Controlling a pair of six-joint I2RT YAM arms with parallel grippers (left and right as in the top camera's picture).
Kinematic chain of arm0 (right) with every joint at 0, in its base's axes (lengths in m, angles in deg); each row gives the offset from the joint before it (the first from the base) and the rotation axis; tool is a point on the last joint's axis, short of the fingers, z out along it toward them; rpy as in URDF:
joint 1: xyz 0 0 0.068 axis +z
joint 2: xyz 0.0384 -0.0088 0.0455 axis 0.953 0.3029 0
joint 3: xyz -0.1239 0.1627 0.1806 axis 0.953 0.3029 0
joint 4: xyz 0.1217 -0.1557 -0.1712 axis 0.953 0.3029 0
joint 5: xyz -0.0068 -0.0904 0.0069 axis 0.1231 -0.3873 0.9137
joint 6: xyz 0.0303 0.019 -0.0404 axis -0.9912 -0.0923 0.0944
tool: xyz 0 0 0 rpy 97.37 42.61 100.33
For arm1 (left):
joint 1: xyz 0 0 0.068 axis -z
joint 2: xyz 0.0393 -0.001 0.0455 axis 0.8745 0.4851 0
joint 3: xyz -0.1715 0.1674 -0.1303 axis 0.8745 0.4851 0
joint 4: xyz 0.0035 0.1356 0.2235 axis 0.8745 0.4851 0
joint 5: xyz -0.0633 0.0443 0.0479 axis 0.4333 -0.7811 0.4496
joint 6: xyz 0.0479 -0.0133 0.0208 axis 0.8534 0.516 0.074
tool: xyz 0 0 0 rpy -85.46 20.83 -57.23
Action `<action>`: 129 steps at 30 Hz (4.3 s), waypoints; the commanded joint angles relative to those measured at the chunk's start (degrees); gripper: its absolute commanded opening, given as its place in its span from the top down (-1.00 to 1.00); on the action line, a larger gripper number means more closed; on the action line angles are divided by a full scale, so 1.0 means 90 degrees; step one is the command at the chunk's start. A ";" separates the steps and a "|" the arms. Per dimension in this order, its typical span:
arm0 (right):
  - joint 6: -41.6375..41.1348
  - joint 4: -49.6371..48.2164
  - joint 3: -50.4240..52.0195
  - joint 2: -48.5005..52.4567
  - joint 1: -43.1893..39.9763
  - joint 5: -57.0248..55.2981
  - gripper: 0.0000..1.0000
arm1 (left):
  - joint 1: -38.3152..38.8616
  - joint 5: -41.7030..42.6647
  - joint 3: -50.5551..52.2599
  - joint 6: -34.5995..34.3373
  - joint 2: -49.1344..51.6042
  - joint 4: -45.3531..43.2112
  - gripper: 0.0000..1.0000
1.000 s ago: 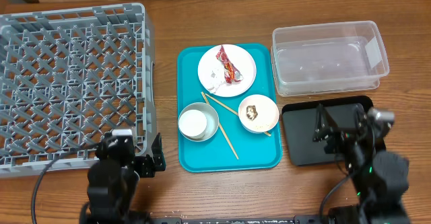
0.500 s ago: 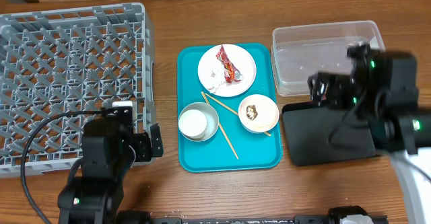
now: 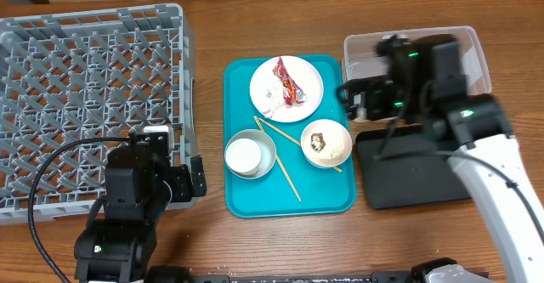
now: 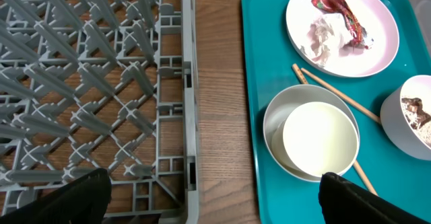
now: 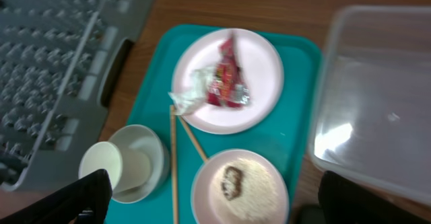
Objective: Sort waste into correct bins and load items into the dishwasher
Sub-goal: 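Reach right gripper to the white plate and grasp wrapper and tissue, then carry wrapper and tissue with right gripper into the clear bin and release, then grasp the rim of the pink rice bowl with the right gripper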
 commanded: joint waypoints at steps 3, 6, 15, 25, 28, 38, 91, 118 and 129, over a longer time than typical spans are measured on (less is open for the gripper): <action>-0.0046 -0.0692 -0.0141 0.0503 0.1132 -0.0988 -1.00 | 0.0029 -0.0029 -0.0136 -0.0024 -0.0019 -0.0056 -1.00; -0.0044 -0.0826 -0.0476 0.1090 0.1532 -0.1440 -0.99 | 0.0029 -0.0019 -0.0136 -0.0024 -0.0019 -0.0034 -1.00; -0.0143 -0.0279 -0.2157 0.3237 0.1688 -0.1656 -0.99 | 0.0029 -0.0015 -0.0136 -0.0024 -0.0019 -0.0002 -1.00; -0.0692 -0.1003 -0.2161 0.4714 0.1685 -0.1656 -1.00 | 0.0029 -0.0015 -0.0136 -0.0024 -0.0019 -0.0005 -1.00; -0.0692 -0.1222 -0.2161 0.5017 0.1685 -0.1659 -0.96 | 0.0029 -0.0012 -0.0136 -0.0024 -0.0019 0.0005 -1.00; -0.0712 -0.1314 -0.2159 0.5255 0.1685 -0.1659 0.10 | 0.0029 -0.0015 -0.0136 -0.0024 -0.0019 0.0134 -1.00; -0.0330 0.2960 -0.2948 0.2016 -0.1086 -0.0250 0.17 | 0.0029 -0.0036 -0.0136 -0.0022 -0.0019 -0.0012 -1.00; -0.0743 0.0308 0.0379 0.2650 0.1950 -0.1535 0.13 | 0.0029 -0.0029 -0.0136 -0.0022 -0.0017 0.0012 -0.99; -0.0838 0.0253 0.0389 0.2875 0.1979 -0.1129 0.31 | 0.0029 -0.0032 -0.0134 -0.0022 -0.0017 0.0015 -1.00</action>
